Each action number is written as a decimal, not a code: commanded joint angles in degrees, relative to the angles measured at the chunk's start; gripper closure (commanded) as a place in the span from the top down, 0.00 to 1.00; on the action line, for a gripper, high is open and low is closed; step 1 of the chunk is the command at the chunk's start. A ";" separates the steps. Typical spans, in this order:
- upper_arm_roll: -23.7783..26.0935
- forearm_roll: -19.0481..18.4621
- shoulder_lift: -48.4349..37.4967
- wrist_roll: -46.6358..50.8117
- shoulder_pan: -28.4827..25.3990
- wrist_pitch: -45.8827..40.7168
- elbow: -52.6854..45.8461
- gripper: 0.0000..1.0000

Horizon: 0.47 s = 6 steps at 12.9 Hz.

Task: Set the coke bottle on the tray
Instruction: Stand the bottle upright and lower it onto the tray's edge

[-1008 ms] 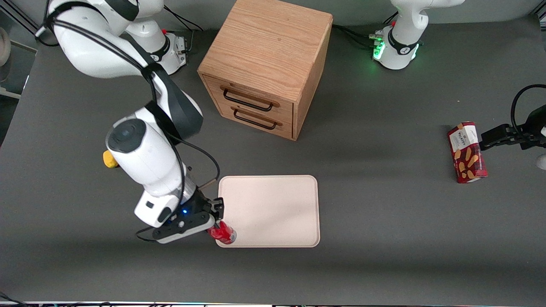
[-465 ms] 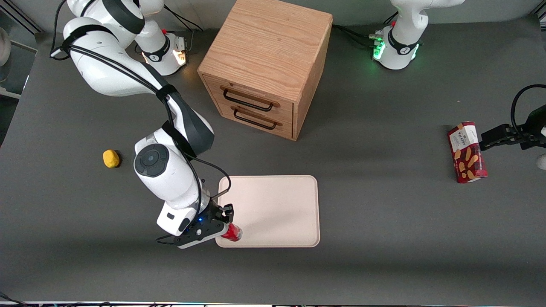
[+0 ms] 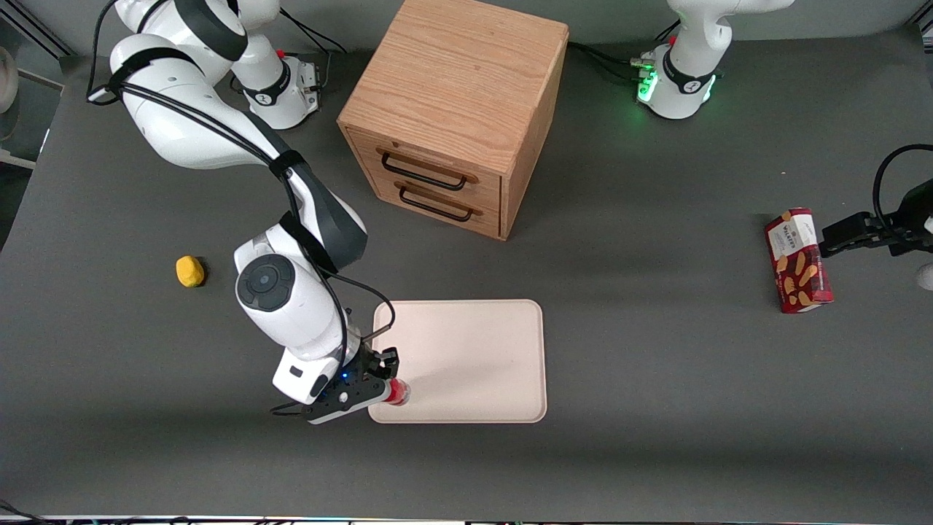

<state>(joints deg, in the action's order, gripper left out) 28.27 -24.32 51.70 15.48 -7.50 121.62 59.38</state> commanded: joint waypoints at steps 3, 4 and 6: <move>0.56 -1.52 0.94 -1.68 0.73 0.20 0.47 0.00; 0.56 -1.34 1.03 -1.68 0.73 0.20 0.56 0.00; 0.56 -1.25 1.12 -1.33 0.73 0.20 0.56 0.32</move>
<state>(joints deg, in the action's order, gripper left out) 28.21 -24.52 53.05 14.76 -7.05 121.58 60.07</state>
